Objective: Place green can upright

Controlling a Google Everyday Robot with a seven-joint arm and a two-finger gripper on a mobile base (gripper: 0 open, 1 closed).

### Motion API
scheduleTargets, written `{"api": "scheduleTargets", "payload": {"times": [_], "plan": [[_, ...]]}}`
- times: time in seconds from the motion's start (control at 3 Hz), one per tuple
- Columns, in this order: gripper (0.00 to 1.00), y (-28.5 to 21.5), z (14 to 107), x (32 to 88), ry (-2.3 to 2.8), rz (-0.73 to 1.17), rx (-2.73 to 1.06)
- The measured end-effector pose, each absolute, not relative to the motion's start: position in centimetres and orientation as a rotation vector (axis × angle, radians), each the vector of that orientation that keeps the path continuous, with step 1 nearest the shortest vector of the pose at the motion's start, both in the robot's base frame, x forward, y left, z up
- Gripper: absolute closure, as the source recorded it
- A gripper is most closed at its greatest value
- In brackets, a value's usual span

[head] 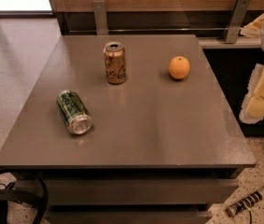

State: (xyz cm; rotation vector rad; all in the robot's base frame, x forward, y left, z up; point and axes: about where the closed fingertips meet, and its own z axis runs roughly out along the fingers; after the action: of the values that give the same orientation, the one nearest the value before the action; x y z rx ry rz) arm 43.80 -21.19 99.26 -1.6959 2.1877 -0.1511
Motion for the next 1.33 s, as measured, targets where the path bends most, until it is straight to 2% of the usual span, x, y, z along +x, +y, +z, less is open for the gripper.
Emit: {"api": "scheduleTargets", "payload": {"times": [0.67,1.0,1.33], "plan": [[0.0,-20.2,99.2,44.5,2.188,-0.136,-1.684],[0.0,-13.2,98.1,47.9,2.222,0.034,-1.623],[0.0,-8.5,97.2,49.4,2.279,0.186,-1.552]]}}
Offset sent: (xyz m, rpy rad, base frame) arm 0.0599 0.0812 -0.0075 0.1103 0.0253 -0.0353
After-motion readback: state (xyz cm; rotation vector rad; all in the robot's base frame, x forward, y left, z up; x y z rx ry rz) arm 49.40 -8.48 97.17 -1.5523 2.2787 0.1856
